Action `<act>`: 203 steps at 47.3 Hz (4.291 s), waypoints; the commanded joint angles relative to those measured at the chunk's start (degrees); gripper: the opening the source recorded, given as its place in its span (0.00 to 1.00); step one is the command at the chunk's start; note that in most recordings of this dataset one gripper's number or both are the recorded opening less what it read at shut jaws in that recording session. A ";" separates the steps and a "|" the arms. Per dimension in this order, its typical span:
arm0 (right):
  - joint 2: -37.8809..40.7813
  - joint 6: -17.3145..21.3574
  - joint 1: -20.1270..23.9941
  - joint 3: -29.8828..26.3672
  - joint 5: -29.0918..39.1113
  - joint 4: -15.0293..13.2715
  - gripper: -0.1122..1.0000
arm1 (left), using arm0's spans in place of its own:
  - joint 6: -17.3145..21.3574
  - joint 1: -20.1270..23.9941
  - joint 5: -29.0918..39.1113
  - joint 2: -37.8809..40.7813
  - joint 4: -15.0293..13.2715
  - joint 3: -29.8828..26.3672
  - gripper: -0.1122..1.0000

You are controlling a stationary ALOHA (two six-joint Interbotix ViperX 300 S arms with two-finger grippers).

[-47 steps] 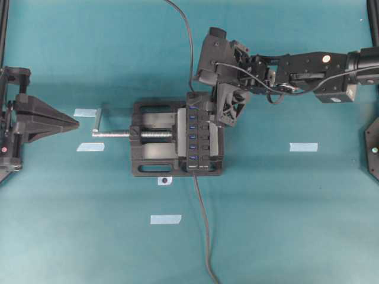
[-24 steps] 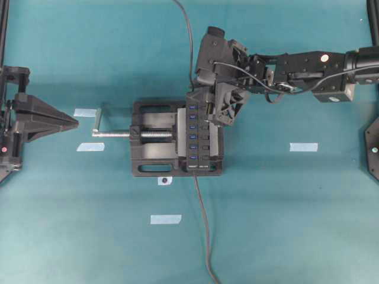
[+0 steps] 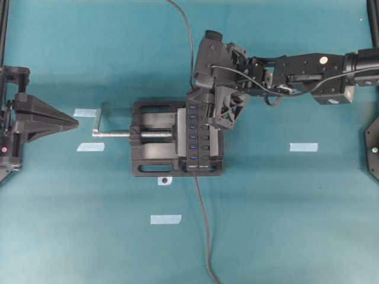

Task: Insert the USB into the front port of the fixed hub.
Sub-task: 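Lift the held plug with the right gripper, pulling it away from the hub, then swing the plug with the right gripper to the hub's front port, then push the plug into the front port with the right gripper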

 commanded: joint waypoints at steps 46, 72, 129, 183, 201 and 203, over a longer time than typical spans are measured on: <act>-3.60 0.44 2.64 -6.24 10.20 0.70 0.15 | -0.26 0.09 -0.26 -0.97 0.09 -0.44 0.10; -7.29 3.78 5.63 -4.57 10.20 1.41 0.15 | -0.26 0.09 -0.35 -1.05 0.09 -0.44 0.10; -9.23 7.12 10.55 -4.31 12.48 2.11 0.15 | -0.35 0.09 -0.26 -1.05 0.18 -0.35 0.10; -4.57 10.99 15.03 -3.34 8.26 2.20 0.15 | -2.02 0.09 -0.35 -1.58 0.09 0.00 0.10; -3.43 10.81 14.50 -2.02 7.73 2.11 0.15 | -2.02 0.09 -0.35 -1.58 0.09 0.00 0.10; -3.34 10.81 14.41 -1.93 7.56 2.11 0.15 | -2.02 0.09 -0.35 -1.58 0.09 0.00 0.10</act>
